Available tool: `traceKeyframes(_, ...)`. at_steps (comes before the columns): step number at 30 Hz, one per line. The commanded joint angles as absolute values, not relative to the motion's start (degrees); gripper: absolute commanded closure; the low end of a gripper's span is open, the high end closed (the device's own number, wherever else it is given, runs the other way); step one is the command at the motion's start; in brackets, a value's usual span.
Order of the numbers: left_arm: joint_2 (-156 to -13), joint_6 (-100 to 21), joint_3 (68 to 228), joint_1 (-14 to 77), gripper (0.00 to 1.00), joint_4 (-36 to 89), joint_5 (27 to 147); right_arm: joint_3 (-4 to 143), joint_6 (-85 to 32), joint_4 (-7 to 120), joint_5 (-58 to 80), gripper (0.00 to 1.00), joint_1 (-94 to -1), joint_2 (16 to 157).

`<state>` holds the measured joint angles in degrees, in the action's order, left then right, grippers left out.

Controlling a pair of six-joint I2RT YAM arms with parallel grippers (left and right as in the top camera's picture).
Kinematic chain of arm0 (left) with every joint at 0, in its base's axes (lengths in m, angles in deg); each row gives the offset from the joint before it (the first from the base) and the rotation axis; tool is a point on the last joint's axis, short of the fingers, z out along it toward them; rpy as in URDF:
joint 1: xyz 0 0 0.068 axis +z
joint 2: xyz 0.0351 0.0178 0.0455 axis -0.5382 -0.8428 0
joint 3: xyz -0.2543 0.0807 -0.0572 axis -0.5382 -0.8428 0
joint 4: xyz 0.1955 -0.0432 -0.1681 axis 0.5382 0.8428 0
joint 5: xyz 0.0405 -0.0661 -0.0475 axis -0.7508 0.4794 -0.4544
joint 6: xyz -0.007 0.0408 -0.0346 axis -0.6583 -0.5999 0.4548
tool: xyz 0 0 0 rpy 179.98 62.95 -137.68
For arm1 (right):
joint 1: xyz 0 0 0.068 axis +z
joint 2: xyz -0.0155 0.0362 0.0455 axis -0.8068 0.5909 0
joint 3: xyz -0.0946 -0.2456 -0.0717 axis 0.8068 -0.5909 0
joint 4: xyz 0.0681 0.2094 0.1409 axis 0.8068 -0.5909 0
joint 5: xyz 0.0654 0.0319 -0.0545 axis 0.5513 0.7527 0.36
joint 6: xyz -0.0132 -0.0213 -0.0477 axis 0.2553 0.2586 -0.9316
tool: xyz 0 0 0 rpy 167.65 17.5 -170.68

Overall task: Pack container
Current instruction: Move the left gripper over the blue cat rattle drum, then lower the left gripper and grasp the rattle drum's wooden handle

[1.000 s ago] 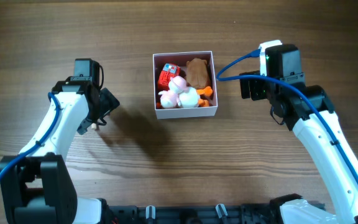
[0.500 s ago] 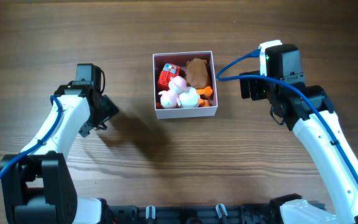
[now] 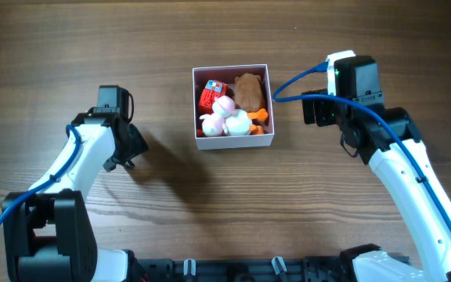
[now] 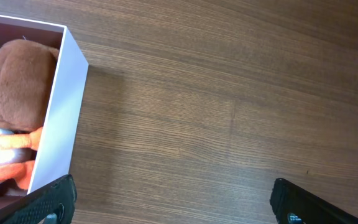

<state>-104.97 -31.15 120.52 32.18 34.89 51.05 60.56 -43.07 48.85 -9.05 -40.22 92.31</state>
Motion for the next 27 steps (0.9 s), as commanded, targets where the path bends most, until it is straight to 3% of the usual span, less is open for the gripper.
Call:
traceKeyframes(1,-105.6,-35.1,117.5,32.5,0.44,31.8,51.8,61.2,-41.9,49.0,-10.0,0.01,-40.2,91.9)
traceKeyframes(4,-105.6,-35.2,115.8,32.5,0.47,29.5,51.8,61.2,-41.9,49.0,-10.0,0.00,-40.2,91.9)
traceKeyframes(11,-106.0,-36.7,115.1,37.1,0.35,28.4,52.3,61.2,-41.9,49.0,-10.0,0.00,-40.2,91.9)
traceKeyframes(16,-106.1,-38.7,115.1,39.0,0.34,28.1,52.2,61.2,-41.9,49.0,-10.0,0.01,-40.2,91.9)
traceKeyframes(18,-106.1,-39.6,115.1,39.0,0.38,26.8,52.3,61.2,-41.9,49.0,-10.0,0.01,-40.2,91.9)
traceKeyframes(24,-106.1,-39.7,115.1,39.0,0.39,24.2,55.6,61.2,-41.9,49.0,-10.0,0.01,-40.2,91.9)
traceKeyframes(27,-106.1,-41.8,115.1,39.0,0.50,23.3,55.6,61.2,-41.9,49.0,-10.0,0.01,-40.2,91.9)
